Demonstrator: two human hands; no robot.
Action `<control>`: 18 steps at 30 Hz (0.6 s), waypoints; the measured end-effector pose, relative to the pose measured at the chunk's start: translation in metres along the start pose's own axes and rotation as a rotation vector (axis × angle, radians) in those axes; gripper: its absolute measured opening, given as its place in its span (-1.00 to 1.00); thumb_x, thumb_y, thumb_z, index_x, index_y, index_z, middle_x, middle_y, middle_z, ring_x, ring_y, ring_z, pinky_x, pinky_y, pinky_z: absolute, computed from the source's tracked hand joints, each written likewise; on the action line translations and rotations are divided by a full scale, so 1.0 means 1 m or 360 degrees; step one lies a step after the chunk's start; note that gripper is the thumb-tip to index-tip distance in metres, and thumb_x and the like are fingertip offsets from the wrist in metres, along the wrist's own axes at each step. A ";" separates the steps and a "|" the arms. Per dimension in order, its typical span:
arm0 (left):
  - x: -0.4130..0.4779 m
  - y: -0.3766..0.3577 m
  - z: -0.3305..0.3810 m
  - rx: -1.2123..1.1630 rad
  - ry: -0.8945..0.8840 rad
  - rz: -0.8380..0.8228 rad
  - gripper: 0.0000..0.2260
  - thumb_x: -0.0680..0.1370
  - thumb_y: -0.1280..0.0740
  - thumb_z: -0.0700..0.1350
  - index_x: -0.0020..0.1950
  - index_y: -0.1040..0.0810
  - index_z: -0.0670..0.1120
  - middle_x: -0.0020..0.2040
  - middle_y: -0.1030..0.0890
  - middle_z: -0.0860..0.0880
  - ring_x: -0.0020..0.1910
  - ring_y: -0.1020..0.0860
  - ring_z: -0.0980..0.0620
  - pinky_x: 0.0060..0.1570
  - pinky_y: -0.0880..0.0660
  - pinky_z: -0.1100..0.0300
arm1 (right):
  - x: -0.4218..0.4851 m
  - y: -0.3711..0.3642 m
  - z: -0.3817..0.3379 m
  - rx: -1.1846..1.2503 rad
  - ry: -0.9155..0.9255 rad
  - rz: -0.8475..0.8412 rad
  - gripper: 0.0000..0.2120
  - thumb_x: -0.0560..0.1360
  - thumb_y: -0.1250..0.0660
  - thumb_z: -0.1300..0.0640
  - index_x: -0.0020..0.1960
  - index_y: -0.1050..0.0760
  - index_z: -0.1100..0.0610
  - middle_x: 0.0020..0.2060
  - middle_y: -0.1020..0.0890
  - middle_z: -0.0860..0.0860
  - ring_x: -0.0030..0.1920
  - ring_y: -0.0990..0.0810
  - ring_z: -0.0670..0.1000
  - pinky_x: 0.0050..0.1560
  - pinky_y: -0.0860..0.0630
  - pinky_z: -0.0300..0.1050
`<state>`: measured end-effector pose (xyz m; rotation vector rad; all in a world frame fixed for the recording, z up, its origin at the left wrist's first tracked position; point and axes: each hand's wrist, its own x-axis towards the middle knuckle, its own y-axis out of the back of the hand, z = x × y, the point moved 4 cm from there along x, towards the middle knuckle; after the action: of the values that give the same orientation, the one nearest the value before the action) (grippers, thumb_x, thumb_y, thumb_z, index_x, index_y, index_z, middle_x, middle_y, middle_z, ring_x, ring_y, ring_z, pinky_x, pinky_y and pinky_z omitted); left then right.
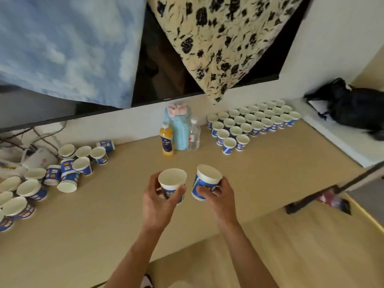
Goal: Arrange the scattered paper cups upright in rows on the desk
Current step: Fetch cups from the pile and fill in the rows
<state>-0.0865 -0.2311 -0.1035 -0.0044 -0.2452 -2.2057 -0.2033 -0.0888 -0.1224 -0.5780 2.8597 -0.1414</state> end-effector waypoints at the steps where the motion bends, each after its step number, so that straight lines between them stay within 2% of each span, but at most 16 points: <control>1: -0.007 -0.016 0.004 -0.0021 0.0005 -0.0012 -0.54 0.36 -0.59 0.05 0.19 -0.53 0.08 0.01 -0.64 0.26 -0.02 -0.63 0.24 -0.11 -0.54 0.39 | 0.000 0.018 -0.002 0.0004 0.0006 0.0027 -0.37 0.10 -0.55 0.08 0.17 -0.56 0.08 -0.01 -0.72 -0.04 -0.02 -0.70 -0.07 -0.09 -0.58 -0.23; 4: -0.025 -0.060 0.013 -0.0096 0.0015 -0.0044 -0.58 0.41 -0.60 -0.01 0.20 -0.55 0.07 0.00 -0.66 0.23 -0.03 -0.64 0.22 -0.11 -0.55 0.35 | -0.001 0.069 -0.006 0.0035 0.0038 0.0141 -0.46 0.19 -0.52 0.22 0.18 -0.55 0.09 0.00 -0.72 -0.06 0.01 -0.70 -0.07 -0.06 -0.58 -0.24; 9: -0.042 -0.119 0.021 -0.0185 0.0030 -0.0170 -0.52 0.30 -0.53 0.18 0.16 -0.55 0.11 0.00 -0.69 0.19 -0.02 -0.67 0.16 -0.08 -0.60 0.28 | -0.001 0.140 -0.009 0.0092 0.0045 0.0313 -0.48 0.31 -0.55 0.39 0.20 -0.53 0.10 0.05 -0.70 -0.04 0.04 -0.69 -0.06 -0.06 -0.59 -0.26; 14: -0.031 -0.177 0.007 -0.0131 0.0061 -0.0330 -0.48 0.36 -0.64 -0.17 0.26 -0.54 -0.01 0.07 -0.68 0.08 0.06 -0.66 0.10 0.01 -0.61 0.22 | 0.014 0.190 -0.003 0.0074 0.0007 0.0406 -0.41 0.21 -0.54 0.21 0.23 -0.52 0.09 0.07 -0.70 -0.05 0.06 -0.69 -0.06 0.00 -0.60 -0.18; 18: -0.007 -0.232 -0.001 -0.0146 0.0099 -0.0394 -0.46 0.36 -0.62 -0.30 0.27 -0.53 -0.06 0.10 -0.67 -0.01 0.05 -0.66 0.07 -0.10 -0.57 0.35 | 0.053 0.223 -0.003 -0.0005 -0.0038 0.0463 -0.38 0.17 -0.57 0.15 0.20 -0.52 0.05 0.06 -0.69 -0.05 0.06 -0.69 -0.04 0.01 -0.60 -0.16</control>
<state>-0.2660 -0.0900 -0.1454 0.0463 -0.1146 -2.4572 -0.3345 0.0953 -0.1603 -0.1581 2.8810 -0.0807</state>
